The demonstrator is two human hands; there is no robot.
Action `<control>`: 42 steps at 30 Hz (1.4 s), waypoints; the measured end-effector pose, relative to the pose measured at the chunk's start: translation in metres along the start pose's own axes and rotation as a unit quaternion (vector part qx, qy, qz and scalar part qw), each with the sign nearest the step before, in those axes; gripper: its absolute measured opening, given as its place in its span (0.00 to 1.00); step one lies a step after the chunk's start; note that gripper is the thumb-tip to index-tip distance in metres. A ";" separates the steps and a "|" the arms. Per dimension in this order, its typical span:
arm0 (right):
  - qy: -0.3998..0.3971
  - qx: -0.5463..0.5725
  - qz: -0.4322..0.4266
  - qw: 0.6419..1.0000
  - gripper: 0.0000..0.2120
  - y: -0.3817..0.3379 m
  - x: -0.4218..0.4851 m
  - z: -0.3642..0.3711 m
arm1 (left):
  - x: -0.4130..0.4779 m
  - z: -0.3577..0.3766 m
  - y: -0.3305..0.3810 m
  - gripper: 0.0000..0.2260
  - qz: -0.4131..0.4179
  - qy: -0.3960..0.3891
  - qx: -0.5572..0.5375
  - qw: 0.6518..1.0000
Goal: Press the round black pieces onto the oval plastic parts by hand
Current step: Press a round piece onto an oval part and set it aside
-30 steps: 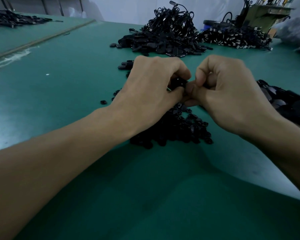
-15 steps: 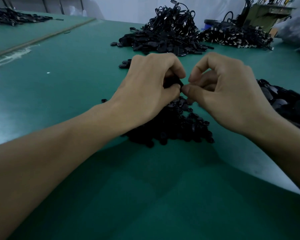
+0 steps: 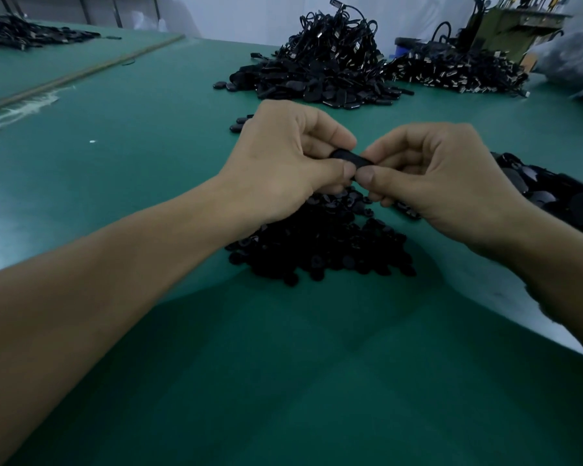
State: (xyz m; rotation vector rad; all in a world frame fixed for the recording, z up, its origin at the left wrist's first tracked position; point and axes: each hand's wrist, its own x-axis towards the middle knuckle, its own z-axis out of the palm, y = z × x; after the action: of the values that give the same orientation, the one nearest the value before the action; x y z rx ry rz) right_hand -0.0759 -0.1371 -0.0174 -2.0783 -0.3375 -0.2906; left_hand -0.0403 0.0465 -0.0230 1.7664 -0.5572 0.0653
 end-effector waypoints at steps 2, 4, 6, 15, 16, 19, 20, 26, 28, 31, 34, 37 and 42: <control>-0.001 -0.001 -0.001 1.000 0.05 0.000 0.000 0.000 | 0.000 0.000 0.000 0.09 0.002 0.001 0.005 1.000; -0.001 0.001 0.001 1.000 0.04 0.000 0.000 -0.001 | 0.001 -0.001 -0.001 0.09 0.001 0.002 0.005 1.000; 0.003 -0.002 0.004 1.000 0.04 -0.001 0.000 -0.001 | 0.001 -0.001 -0.001 0.09 -0.001 0.002 0.009 1.000; 0.000 -0.062 -0.005 0.998 0.05 -0.001 0.002 -0.004 | 0.000 0.003 -0.003 0.10 0.039 0.006 0.089 0.995; 0.000 -0.070 -0.005 0.998 0.05 0.000 0.003 -0.005 | 0.000 0.004 -0.003 0.10 0.048 0.007 0.096 0.994; 0.014 -0.076 -0.006 0.997 0.06 0.004 0.005 -0.005 | 0.000 0.004 -0.003 0.10 0.062 0.008 0.100 0.993; 0.018 -0.077 -0.006 0.997 0.06 0.005 0.006 -0.005 | 0.001 0.004 -0.002 0.09 0.064 0.005 0.103 0.993; 0.011 -0.085 -0.028 0.996 0.07 0.004 0.005 -0.004 | 0.004 0.000 -0.002 0.07 0.061 -0.004 0.108 0.992; 0.015 -0.086 -0.040 0.995 0.08 0.003 0.004 -0.007 | 0.006 0.001 -0.002 0.07 0.070 0.002 0.113 0.991; 0.020 -0.080 -0.033 0.996 0.11 0.003 0.004 -0.011 | 0.010 0.001 -0.005 0.09 0.067 0.038 0.110 0.991; 0.054 -0.164 -0.023 0.985 0.09 0.010 0.006 -0.015 | 0.019 -0.010 -0.012 0.09 0.039 0.103 0.097 0.989; 0.030 -0.289 -0.002 0.957 0.08 0.011 0.006 -0.023 | 0.029 -0.028 -0.021 0.09 0.005 0.168 0.090 0.982; -0.091 -0.412 0.065 0.904 0.15 0.011 0.005 -0.034 | 0.051 -0.049 -0.042 0.09 -0.095 0.201 0.064 0.973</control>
State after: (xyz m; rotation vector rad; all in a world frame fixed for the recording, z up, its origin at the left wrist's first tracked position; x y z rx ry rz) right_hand -0.0697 -0.1710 -0.0078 -2.9649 -0.1953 -0.1670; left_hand 0.0334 0.0817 -0.0300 1.8577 -0.0907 0.3231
